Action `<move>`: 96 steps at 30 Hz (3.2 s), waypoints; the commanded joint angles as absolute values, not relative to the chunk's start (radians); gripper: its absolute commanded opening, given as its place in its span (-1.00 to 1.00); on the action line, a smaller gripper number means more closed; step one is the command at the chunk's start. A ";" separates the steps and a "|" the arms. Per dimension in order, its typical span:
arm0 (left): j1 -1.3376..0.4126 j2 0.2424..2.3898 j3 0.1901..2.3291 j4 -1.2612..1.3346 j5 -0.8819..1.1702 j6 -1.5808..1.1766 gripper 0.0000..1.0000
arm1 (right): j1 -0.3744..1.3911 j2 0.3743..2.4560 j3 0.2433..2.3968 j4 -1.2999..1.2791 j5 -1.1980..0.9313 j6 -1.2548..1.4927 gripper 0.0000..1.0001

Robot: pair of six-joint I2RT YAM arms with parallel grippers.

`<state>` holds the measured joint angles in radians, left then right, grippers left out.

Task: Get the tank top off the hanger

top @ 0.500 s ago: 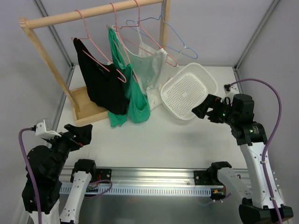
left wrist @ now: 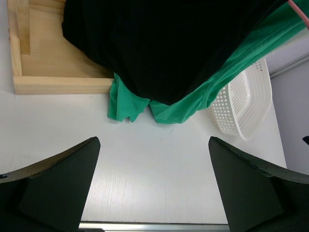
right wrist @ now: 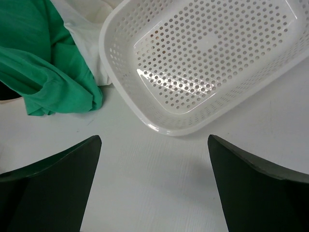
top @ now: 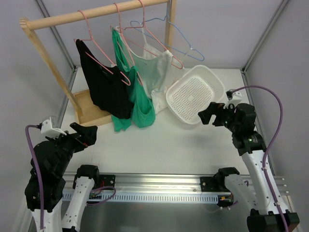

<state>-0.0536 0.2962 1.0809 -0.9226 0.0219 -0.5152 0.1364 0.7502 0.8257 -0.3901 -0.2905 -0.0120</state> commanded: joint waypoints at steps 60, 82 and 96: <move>-0.063 0.364 1.134 -0.833 -0.029 -0.410 0.98 | 0.378 1.338 0.782 0.049 -0.144 -0.410 -0.99; -0.063 0.408 1.166 -0.825 -0.049 -0.383 0.98 | 0.379 1.074 0.939 -0.202 -0.184 -0.341 0.35; -0.063 0.495 1.256 -0.822 -0.044 -0.426 0.98 | 0.457 1.150 1.520 -0.491 -0.139 -0.236 0.88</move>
<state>-0.0536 0.4648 1.2175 -0.8501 -0.0349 -0.4118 0.4789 1.1065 1.4193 -0.3901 -0.1146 -0.2653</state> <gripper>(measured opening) 0.990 0.939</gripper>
